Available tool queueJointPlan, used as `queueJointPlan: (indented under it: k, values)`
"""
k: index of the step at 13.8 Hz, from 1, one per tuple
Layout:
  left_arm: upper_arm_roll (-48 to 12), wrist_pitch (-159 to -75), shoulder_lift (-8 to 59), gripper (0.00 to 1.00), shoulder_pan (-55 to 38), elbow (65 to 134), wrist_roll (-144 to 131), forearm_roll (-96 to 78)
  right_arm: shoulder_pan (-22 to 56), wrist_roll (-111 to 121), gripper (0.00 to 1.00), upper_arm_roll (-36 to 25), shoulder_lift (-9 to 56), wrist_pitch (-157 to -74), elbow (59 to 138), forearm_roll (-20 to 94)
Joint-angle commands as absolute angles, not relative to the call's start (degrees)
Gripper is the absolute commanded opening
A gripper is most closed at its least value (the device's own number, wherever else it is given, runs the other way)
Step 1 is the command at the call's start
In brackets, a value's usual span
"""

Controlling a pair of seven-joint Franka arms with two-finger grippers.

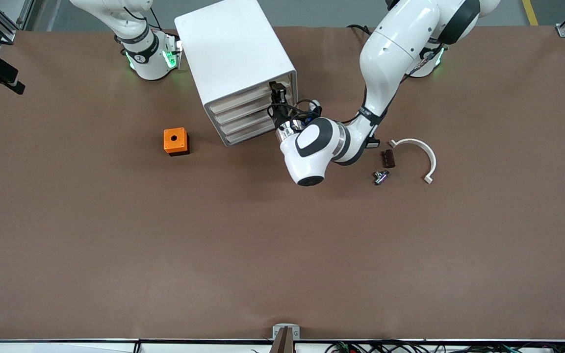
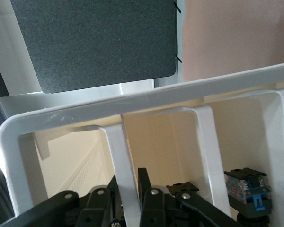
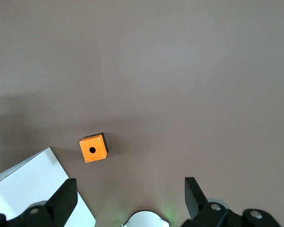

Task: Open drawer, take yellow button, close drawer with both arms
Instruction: 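Pull the drawer out of the cabinet with the left gripper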

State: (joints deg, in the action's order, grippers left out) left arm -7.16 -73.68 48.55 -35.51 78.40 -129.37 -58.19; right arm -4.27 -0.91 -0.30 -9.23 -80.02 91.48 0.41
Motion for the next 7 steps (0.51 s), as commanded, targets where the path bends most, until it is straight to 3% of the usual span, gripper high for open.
queueJointPlan:
  k: [1, 7]
  values:
    - [-6.94, -73.74, 49.66, 0.18, -35.07, 77.52, -129.29, -59.24, -5.45, -1.58, 1.00, 0.53, -10.20, -80.59, 92.37, 0.97]
    - [-6.50, -73.83, 49.40, 0.18, -32.79, 77.34, -128.59, -59.24, -5.36, -1.06, 1.00, 0.53, -9.85, -82.08, 91.41, 1.05]
